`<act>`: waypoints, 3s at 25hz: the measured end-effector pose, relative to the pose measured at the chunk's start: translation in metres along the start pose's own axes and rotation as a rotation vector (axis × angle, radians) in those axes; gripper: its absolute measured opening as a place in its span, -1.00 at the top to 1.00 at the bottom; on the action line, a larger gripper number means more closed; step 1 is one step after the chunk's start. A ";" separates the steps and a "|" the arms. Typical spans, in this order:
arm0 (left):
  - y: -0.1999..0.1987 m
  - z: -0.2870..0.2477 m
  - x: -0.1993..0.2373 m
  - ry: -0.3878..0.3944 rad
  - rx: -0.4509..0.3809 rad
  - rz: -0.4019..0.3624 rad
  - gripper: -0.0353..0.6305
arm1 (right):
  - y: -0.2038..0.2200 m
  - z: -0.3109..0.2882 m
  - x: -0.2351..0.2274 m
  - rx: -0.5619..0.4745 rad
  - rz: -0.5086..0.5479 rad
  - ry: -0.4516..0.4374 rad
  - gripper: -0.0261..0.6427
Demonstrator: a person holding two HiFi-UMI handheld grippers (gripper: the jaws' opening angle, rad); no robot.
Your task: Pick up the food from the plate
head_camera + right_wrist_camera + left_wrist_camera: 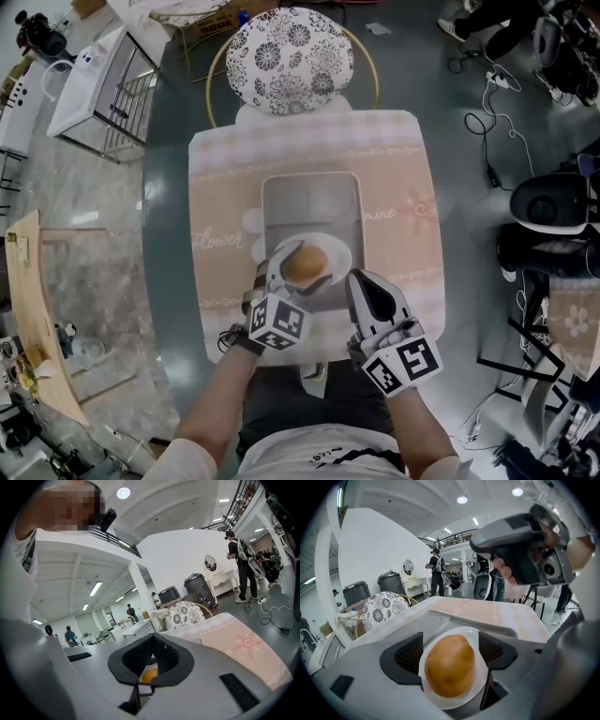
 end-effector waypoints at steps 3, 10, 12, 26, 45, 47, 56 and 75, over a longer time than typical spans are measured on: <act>0.002 -0.007 0.001 0.007 0.021 -0.001 -0.16 | 0.000 -0.002 -0.001 -0.001 0.002 -0.007 0.88; 0.005 -0.017 0.001 -0.017 0.043 0.003 -0.16 | 0.001 0.001 -0.008 -0.003 0.000 -0.006 0.88; 0.003 -0.015 0.000 -0.018 0.035 0.002 -0.15 | 0.000 0.002 -0.009 -0.002 -0.001 -0.006 0.88; -0.051 0.075 0.000 -0.012 -0.064 0.137 -0.15 | -0.047 0.036 0.021 -0.007 0.016 -0.021 0.88; -0.129 0.230 -0.020 -0.027 -0.246 0.240 -0.15 | -0.115 0.098 0.079 -0.062 0.147 -0.036 0.88; -0.136 0.243 -0.023 -0.024 -0.258 0.249 -0.15 | -0.123 0.103 0.082 -0.078 0.159 -0.034 0.88; -0.154 0.298 -0.041 -0.030 -0.334 0.269 -0.15 | -0.151 0.125 0.104 -0.119 0.218 -0.024 0.88; -0.164 0.359 -0.032 -0.059 -0.473 0.282 -0.15 | -0.182 0.137 0.139 -0.135 0.272 -0.040 0.88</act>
Point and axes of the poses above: the fingertips, and each gripper's own axes: z backward along the fingers, x to its left, y out of its underside, the point moved 10 cm from there along z, backward along the fingers, and after that the axes turned 15 degrees about x, right-handed, at the moved point
